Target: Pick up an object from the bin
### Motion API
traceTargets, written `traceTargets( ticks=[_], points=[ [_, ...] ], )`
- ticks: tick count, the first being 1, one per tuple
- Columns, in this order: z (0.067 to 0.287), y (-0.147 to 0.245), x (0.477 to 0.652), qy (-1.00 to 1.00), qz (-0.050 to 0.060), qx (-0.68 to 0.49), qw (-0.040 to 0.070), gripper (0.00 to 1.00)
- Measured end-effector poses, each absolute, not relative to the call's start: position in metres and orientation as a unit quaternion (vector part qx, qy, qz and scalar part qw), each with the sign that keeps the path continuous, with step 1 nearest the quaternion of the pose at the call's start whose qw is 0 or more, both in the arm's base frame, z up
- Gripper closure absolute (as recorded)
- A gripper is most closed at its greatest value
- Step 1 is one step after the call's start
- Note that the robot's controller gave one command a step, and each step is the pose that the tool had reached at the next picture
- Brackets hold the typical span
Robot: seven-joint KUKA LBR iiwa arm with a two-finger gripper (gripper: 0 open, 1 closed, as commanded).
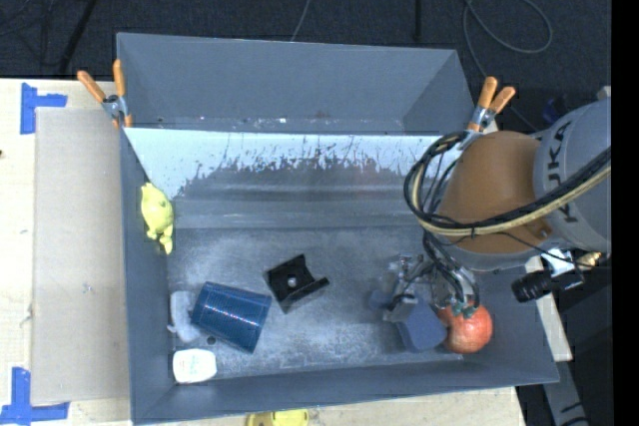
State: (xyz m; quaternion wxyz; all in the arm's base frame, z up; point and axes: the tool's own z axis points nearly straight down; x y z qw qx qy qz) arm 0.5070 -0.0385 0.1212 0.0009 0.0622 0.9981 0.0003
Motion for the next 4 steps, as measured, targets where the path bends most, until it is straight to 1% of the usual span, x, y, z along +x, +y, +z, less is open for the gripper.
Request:
traceTargets(
  ticks=[2, 3, 4],
  points=[
    [0.138, -0.039, 0.507, 0.998, 0.000, 0.062, 0.001, 1.00],
    [0.149, -0.039, 0.506, 0.998, 0.000, 0.062, -0.002, 1.00],
    [0.167, -0.039, 0.506, 0.998, 0.000, 0.062, -0.001, 1.00]
  ],
)
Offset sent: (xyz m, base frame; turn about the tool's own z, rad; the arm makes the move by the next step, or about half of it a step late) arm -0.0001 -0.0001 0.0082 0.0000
